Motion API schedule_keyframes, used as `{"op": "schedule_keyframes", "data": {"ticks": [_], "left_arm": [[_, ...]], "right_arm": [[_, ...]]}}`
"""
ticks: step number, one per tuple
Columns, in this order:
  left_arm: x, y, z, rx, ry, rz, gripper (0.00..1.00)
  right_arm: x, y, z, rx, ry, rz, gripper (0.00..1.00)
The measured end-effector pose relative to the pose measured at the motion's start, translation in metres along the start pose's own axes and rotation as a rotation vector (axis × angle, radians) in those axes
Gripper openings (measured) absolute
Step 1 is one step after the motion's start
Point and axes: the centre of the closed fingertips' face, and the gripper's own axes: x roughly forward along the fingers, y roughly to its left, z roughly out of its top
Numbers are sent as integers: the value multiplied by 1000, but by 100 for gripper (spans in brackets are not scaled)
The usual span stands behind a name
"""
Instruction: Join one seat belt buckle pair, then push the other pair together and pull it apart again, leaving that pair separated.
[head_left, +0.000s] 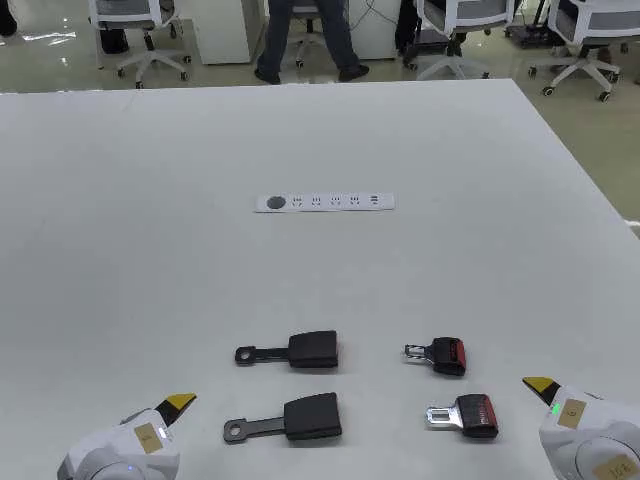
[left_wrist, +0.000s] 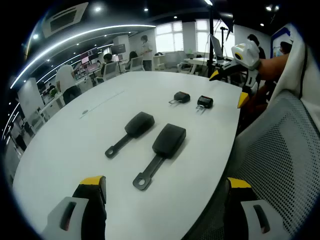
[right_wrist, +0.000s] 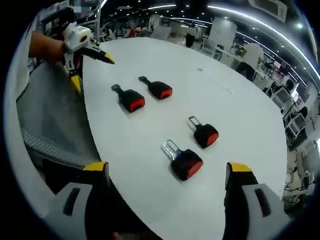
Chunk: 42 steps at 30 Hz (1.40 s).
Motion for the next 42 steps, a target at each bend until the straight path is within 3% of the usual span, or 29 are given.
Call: {"op": "schedule_keyframes", "data": {"ticks": [10, 19, 29, 32, 36, 42], "left_arm": [[-3, -2, -1, 28, 33, -6, 98], [-3, -18, -4, 27, 44, -24, 100], [-3, -17, 1, 57, 43, -24, 100], [-3, -18, 8, 32, 10, -26, 100], [-1, -14, 10, 43, 11, -4, 100], [3, -15, 11, 45, 12, -15, 100]], "right_arm": [[-7, -6, -8, 15, -1, -13, 91], [-8, -3, -16, 31, 7, -10, 90], [-5, 3, -9, 37, -12, -11, 98], [-6, 4, -6, 39, -18, -17, 100], [-6, 4, -5, 36, -21, -19, 100], [-6, 8, -4, 31, -19, -14, 100]]}}
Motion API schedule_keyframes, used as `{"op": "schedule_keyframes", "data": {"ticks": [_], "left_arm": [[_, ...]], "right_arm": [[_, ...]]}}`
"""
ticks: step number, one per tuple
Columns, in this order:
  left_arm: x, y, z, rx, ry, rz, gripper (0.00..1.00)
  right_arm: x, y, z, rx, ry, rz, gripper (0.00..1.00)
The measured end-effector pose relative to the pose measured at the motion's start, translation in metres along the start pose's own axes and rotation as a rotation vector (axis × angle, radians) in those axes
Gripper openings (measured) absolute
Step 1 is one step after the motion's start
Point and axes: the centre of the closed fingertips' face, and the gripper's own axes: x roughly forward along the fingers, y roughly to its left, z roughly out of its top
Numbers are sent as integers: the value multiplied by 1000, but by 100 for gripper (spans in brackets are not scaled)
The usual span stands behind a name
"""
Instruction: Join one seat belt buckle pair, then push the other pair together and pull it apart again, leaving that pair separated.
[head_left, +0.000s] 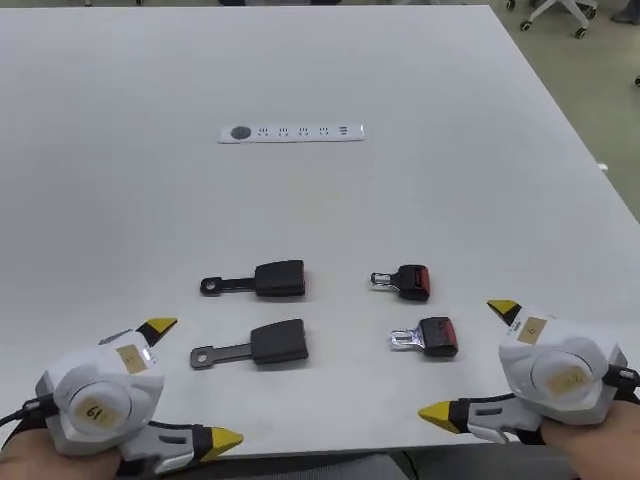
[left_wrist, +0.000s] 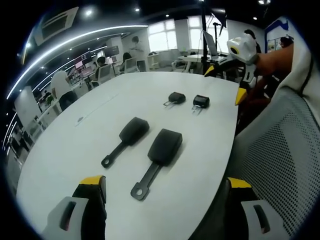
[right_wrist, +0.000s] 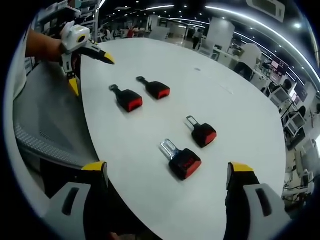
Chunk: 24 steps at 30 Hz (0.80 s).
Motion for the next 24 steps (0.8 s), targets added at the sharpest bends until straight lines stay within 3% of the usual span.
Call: {"op": "schedule_keyframes", "data": {"ticks": [7, 11, 21, 24], "left_arm": [[2, 5, -6, -13, 6, -6, 100], [3, 8, -6, -20, -5, -8, 99], [4, 13, -10, -6, 8, 2, 96], [5, 19, -11, -10, 12, 28, 97]], "right_arm": [[3, 3, 1, -13, 3, 9, 99], [3, 3, -2, -66, 31, 15, 96], [4, 0, 6, -69, 17, 22, 92], [5, -2, 7, -52, 11, 22, 92]]}}
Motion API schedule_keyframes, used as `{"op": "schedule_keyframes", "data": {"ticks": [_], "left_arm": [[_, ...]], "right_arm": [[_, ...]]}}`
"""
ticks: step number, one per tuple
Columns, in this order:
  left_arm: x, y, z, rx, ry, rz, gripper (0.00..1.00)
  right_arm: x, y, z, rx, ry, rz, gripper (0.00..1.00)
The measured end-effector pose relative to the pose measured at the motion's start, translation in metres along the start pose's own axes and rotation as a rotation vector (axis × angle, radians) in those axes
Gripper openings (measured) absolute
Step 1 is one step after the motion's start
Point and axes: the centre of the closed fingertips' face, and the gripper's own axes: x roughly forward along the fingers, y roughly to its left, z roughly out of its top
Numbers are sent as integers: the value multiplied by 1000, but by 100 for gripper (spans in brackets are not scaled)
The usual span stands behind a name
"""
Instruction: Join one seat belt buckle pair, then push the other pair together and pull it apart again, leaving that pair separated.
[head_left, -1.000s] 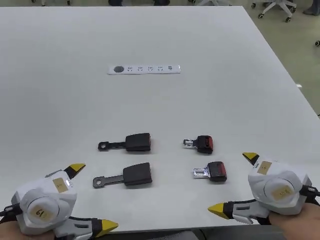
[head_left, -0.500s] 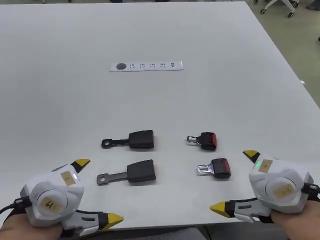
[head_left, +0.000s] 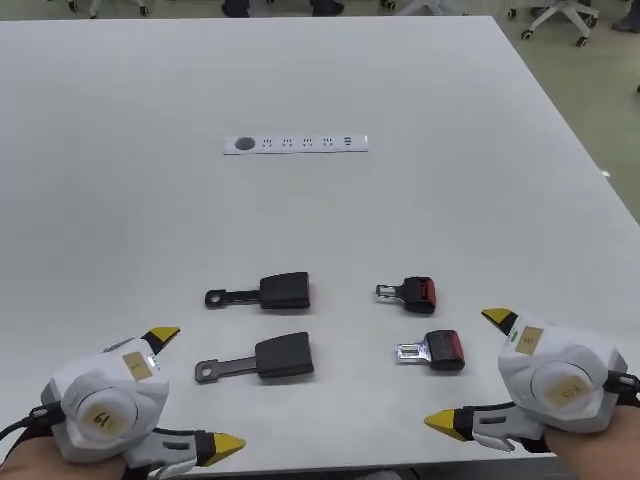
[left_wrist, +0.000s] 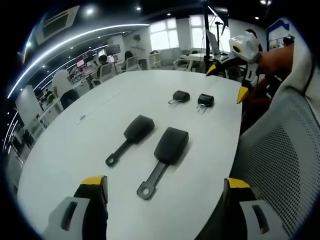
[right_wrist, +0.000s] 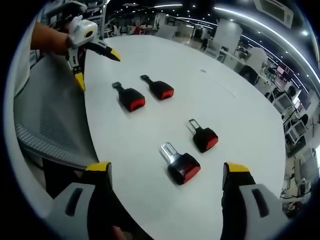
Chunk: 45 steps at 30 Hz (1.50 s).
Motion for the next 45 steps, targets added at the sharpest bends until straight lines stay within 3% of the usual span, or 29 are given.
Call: {"op": "schedule_keyframes", "data": {"ticks": [17, 19, 21, 26, 28, 35, 39, 45], "left_arm": [[18, -2, 14, 59, 13, -60, 88], [19, -3, 14, 78, 24, -74, 85], [22, -5, 8, 135, 61, -96, 83], [30, -8, 14, 142, 69, -124, 79], [34, -9, 13, 160, 86, -140, 71], [48, -16, 22, 162, 89, -183, 70], [57, -20, 21, 196, 121, -224, 67], [72, -17, 21, 228, 136, -238, 61]], "right_arm": [[-1, -1, -1, -28, 16, 28, 82], [1, -2, -1, -31, 14, 45, 79], [3, -2, 0, -52, 14, 50, 79], [10, 0, -2, -111, 27, 115, 74], [15, 2, -4, -128, 37, 146, 69], [25, -5, -8, -181, 67, 183, 61], [32, -10, -15, -209, 92, 201, 57], [38, -16, -19, -243, 124, 240, 51]]}}
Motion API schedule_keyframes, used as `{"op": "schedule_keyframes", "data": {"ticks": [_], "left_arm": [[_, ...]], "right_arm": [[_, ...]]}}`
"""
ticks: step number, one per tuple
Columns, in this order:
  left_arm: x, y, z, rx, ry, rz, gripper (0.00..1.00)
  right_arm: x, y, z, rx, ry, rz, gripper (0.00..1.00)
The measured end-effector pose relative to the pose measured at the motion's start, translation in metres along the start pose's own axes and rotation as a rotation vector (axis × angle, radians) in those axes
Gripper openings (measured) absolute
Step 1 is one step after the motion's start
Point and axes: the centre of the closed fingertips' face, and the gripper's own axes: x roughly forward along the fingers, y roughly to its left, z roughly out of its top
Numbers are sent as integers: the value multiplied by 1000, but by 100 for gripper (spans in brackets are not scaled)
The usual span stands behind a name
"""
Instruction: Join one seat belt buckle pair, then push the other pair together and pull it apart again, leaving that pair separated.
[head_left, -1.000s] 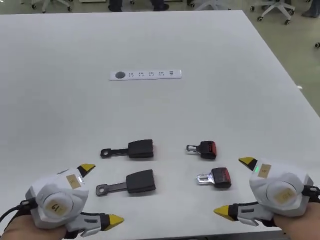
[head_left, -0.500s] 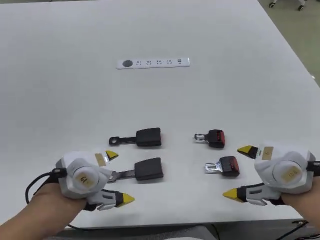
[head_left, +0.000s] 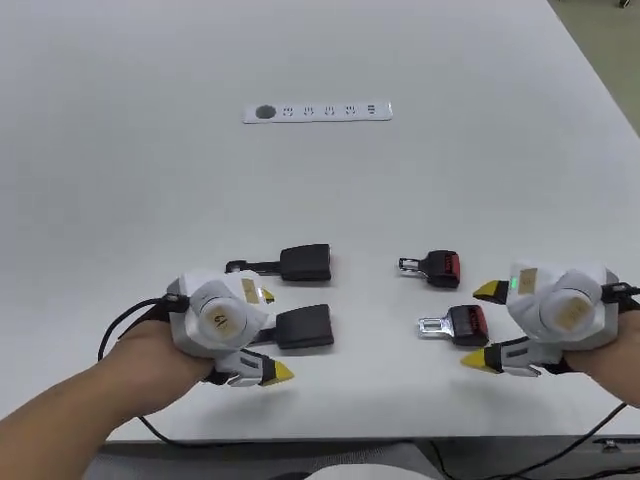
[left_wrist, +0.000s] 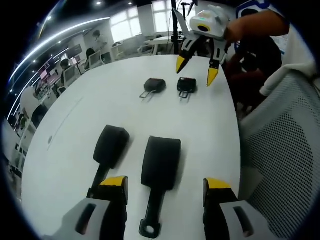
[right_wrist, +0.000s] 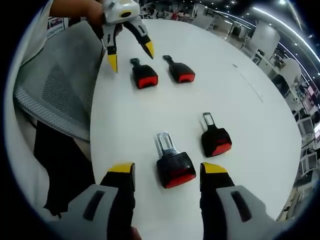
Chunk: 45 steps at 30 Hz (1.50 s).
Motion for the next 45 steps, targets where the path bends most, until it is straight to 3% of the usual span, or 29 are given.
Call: {"op": "schedule_keyframes", "data": {"ticks": [8, 13, 20, 27, 33, 45], "left_arm": [[11, 8, -4, 10, 33, -32, 54], [17, 3, -2, 31, 48, -80, 50], [26, 4, -1, 49, 70, -108, 44], [31, -1, 1, 106, 80, -157, 37], [29, -8, 5, 170, 82, -188, 34], [27, -7, 7, 148, 97, -190, 34]], "right_arm": [[8, -5, -6, -27, 36, 49, 43], [13, -8, -7, -31, 53, 80, 41], [24, -7, -11, -47, 69, 136, 39], [28, -7, -16, -52, 78, 188, 36], [29, -9, -17, -77, 64, 198, 35], [30, -9, -15, -42, 69, 187, 34]]}}
